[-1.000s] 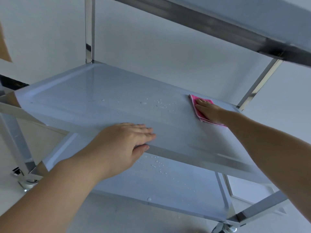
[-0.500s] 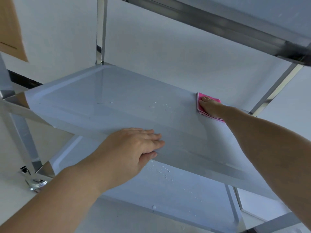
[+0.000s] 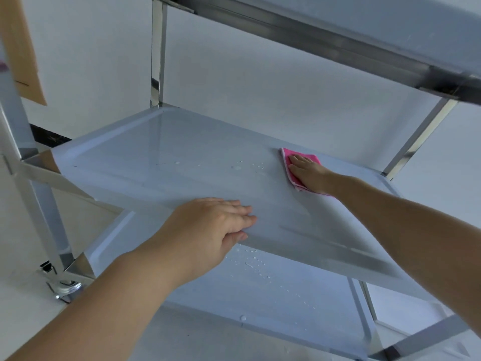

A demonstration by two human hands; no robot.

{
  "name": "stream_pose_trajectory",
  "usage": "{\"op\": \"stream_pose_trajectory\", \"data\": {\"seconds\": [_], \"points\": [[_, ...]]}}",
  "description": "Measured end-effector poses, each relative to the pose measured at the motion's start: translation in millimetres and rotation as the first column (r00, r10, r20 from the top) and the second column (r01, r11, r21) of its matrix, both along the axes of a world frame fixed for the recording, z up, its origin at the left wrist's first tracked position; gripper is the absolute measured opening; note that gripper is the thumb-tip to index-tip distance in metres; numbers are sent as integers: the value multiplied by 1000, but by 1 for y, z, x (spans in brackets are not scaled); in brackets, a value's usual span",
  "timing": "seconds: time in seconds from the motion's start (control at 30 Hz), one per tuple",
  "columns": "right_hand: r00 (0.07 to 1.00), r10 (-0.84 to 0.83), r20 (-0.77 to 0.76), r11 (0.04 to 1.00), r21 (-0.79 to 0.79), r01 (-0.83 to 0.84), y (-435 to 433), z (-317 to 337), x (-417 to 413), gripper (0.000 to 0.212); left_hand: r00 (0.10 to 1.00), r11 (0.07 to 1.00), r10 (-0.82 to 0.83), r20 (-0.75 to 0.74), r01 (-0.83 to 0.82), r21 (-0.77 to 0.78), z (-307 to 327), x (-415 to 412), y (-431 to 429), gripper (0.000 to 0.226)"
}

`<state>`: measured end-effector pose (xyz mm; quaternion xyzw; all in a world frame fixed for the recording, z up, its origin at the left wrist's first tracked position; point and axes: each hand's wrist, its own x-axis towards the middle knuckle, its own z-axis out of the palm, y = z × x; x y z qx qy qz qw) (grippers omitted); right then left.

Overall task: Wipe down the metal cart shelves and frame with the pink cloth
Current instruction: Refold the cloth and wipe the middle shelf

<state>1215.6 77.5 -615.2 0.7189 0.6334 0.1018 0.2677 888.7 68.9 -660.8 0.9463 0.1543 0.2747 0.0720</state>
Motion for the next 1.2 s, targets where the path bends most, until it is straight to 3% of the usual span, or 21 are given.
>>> {"op": "stream_pose_trajectory", "data": {"seconds": [0.1, 0.2, 0.27, 0.33, 0.43, 0.47, 0.57, 0.67, 1.07, 1.1, 1.2], "points": [[999, 47, 11, 999, -29, -46, -17, 0, -23, 47, 1000, 1000, -9, -8, 8, -18, 1, 0, 0, 41], [945, 327, 4, 937, 123, -325, -35, -6, -45, 42, 1000, 999, -7, -16, 6, -45, 3, 0, -1, 39], [907, 420, 21, 888, 194, -416, -47, -14, -50, 47, 1000, 998, 1, -16, -2, -61, 3, -1, -1, 35], [909, 416, 23, 898, 147, -415, -58, -15, -61, 69, 1000, 998, -5, -27, 4, -61, 7, -1, -3, 35], [957, 285, -60, 959, 30, -283, -70, -10, -85, 97, 998, 995, -26, -62, 20, -97, 12, -1, -3, 47], [956, 281, -86, 959, 70, -275, -73, -8, -93, 102, 998, 994, -31, -63, 24, -105, 12, -1, -3, 47], [953, 86, -289, 995, 65, -70, -84, -2, -110, 140, 996, 996, -27, -85, 20, -86, 12, -1, -3, 41], [955, 36, -294, 999, 44, -24, -91, -1, -127, 151, 995, 996, -39, -91, 31, -82, 15, -4, -3, 38], [925, 49, -378, 997, 68, -25, -83, 0, -142, 142, 991, 976, 126, -35, -130, -176, 18, -51, 28, 60], [927, 64, -368, 997, 60, -45, -80, 0, -146, 130, 992, 974, 124, -32, -127, -189, 17, -51, 28, 59], [945, 222, -241, 975, 19, -224, -72, 6, -157, 65, 993, 973, 117, -28, -120, -197, 15, -50, 28, 58]]}}
